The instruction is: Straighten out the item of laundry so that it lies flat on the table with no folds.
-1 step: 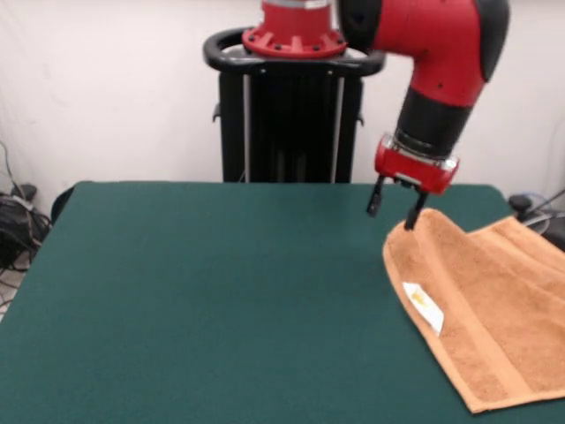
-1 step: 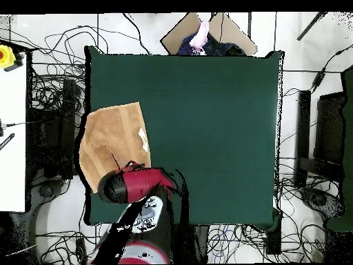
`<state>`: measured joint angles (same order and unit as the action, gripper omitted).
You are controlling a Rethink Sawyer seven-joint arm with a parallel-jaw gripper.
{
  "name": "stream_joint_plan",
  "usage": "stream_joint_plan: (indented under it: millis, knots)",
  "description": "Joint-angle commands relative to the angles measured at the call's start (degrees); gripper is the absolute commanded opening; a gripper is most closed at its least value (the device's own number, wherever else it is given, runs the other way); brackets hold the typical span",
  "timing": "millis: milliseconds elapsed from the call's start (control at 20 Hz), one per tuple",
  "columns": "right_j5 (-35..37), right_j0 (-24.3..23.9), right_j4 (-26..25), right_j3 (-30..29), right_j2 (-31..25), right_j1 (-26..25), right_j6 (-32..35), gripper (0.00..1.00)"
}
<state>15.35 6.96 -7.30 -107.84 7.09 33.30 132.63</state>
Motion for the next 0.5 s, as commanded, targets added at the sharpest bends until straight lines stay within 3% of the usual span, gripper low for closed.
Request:
stream_joint_plan:
  millis: [50, 200, 400, 500]
  knots:
    - [1.3, -7.3, -4.4, -5.4, -20.9, 3.8, -9.0, 1.00]
    - [0.2, -5.2, -6.6, -3.4, -19.0, 3.1, -5.8, 1.00]
    - [-2.0, -6.3, -9.2, -1.0, -20.4, -1.2, -5.0, 1.00]
    - [-5.5, -3.9, -10.4, 0.1, -17.8, -3.1, -1.9, 1.00]
